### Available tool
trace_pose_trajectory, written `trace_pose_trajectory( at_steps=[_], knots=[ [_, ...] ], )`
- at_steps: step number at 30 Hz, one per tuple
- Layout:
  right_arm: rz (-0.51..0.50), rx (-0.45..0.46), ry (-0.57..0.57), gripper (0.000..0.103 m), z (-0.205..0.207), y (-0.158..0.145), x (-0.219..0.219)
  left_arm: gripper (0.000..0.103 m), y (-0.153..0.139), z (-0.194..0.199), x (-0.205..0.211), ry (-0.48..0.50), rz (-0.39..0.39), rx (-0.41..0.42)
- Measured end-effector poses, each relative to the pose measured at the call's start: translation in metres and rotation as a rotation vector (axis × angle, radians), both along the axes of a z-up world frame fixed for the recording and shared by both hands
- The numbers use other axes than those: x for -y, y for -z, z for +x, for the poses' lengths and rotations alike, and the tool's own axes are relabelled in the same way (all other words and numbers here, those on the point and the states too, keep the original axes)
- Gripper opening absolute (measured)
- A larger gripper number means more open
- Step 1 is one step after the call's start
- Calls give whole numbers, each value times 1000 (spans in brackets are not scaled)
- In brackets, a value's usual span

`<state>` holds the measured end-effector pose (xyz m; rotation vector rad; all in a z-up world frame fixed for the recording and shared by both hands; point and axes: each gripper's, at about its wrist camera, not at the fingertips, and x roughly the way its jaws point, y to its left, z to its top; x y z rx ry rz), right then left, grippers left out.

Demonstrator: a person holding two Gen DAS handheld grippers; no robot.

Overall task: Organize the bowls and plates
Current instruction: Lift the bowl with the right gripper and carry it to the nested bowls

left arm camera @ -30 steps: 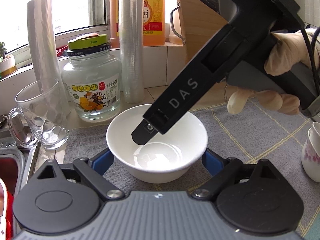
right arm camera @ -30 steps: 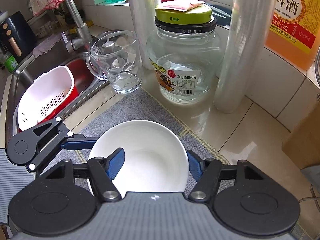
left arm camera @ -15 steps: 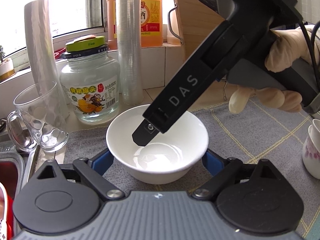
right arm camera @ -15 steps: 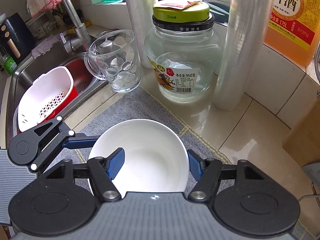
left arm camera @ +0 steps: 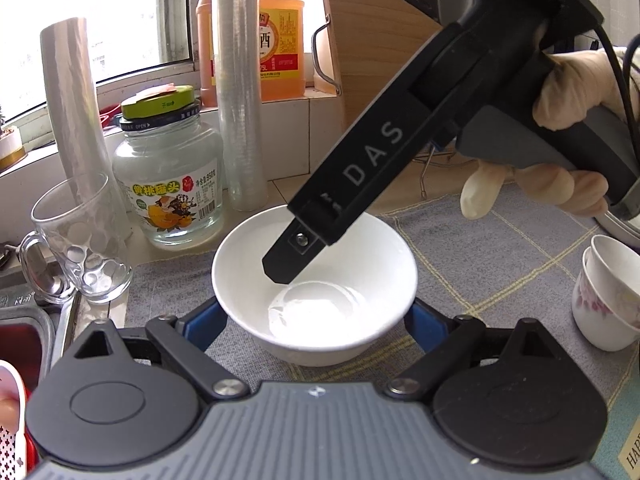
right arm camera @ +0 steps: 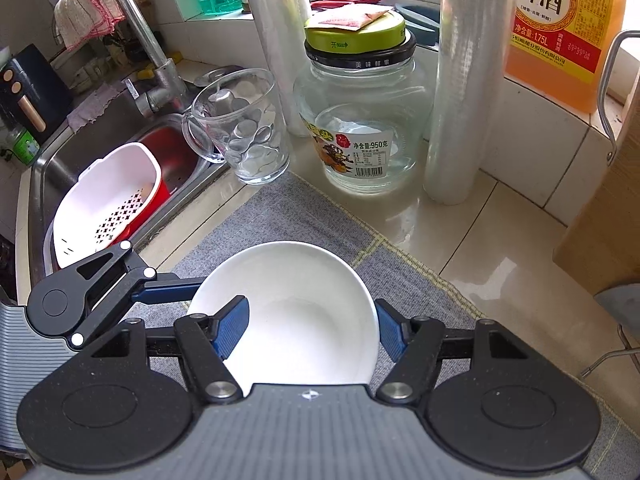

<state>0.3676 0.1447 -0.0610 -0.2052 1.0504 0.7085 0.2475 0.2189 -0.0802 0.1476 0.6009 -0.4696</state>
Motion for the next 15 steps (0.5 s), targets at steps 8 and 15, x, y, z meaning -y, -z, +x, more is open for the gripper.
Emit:
trace_pose_trajectory(
  at_steps=[8,15],
  knots=[
    [40,-27,17,73,-25,-17,12,94,-17,-26,7,37,20,2],
    [73,-33,30,74,-50,-30,28,94,-28,-47,16,76,30,-1]
  ],
)
